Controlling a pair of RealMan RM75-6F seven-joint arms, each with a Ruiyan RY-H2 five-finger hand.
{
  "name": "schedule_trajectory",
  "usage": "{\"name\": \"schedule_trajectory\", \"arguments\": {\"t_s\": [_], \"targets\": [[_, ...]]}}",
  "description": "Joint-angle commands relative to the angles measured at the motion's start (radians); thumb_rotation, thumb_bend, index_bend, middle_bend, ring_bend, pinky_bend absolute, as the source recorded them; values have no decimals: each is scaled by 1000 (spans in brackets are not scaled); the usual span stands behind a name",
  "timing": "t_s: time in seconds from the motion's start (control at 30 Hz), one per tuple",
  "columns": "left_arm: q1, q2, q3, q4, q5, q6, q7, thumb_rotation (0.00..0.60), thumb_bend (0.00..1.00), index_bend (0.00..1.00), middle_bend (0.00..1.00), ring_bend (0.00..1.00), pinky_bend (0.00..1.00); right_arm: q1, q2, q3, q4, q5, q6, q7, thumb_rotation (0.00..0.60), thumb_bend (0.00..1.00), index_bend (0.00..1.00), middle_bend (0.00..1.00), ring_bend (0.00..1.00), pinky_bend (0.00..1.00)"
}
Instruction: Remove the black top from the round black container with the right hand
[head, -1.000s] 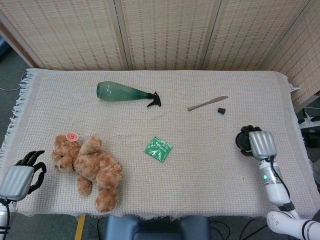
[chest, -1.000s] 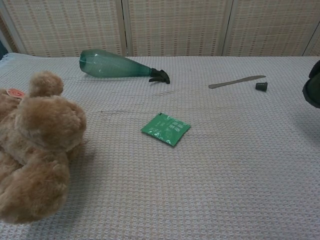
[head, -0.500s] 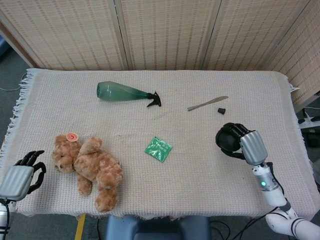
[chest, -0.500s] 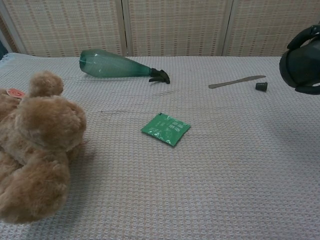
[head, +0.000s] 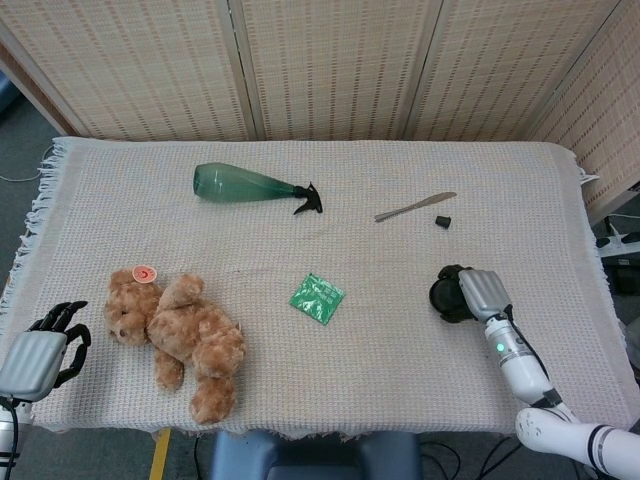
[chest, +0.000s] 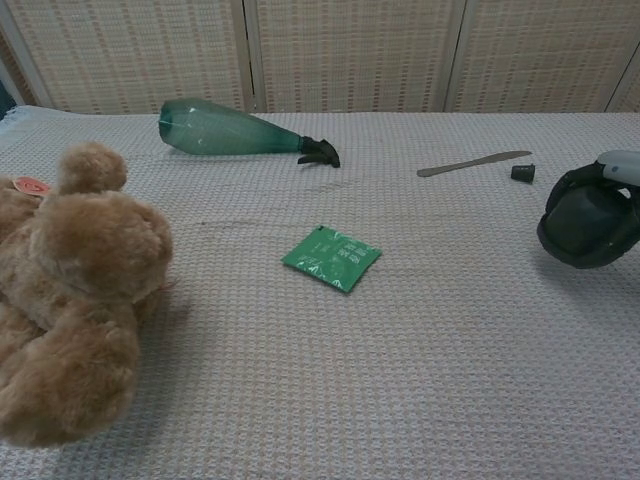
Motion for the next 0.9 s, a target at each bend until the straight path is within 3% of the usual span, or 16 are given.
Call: {"name": "schedule_trajectory", "arguments": {"t_s": [0.03,0.2,0.37,0.47,0.57,0.73,0.9], "targets": [[1,0,1,0,1,1,-1,600,532,574,156,140,392,53,-14,11,21,99,-59,-67,600,102,532,516,671,837],[1,1,0,0,0,1,-2,600,532,574,156,140,392,83,-55,3,94,157,-81,-94,600,102,524,516,657,837],[2,1,1,0,3,4,-2,600,532,573,156,140,392,94,-79,-8,139,168,-79,-105,600,102,484,499,579,817],[2,2,1,1,3,5,-4,600,532,573,156,140,392,94,-77,-16,141,165,-83,-105,600,102,453,421,491,777],[2,2,1,0,3,5,-4,600,532,572,156,140,392,95,-67,-27,134,165,-87,-112,600,102,394,310,339,729],[2,1,2,0,5,4,-1,600,533,571,157,140,391,95,-48,-41,119,164,-86,-122,600,102,233,137,113,529],[1,0,1,0,2,2,1,600,533,574,157,140,392,95,-22,-51,95,165,-84,-127,600,102,39,36,7,333]]}}
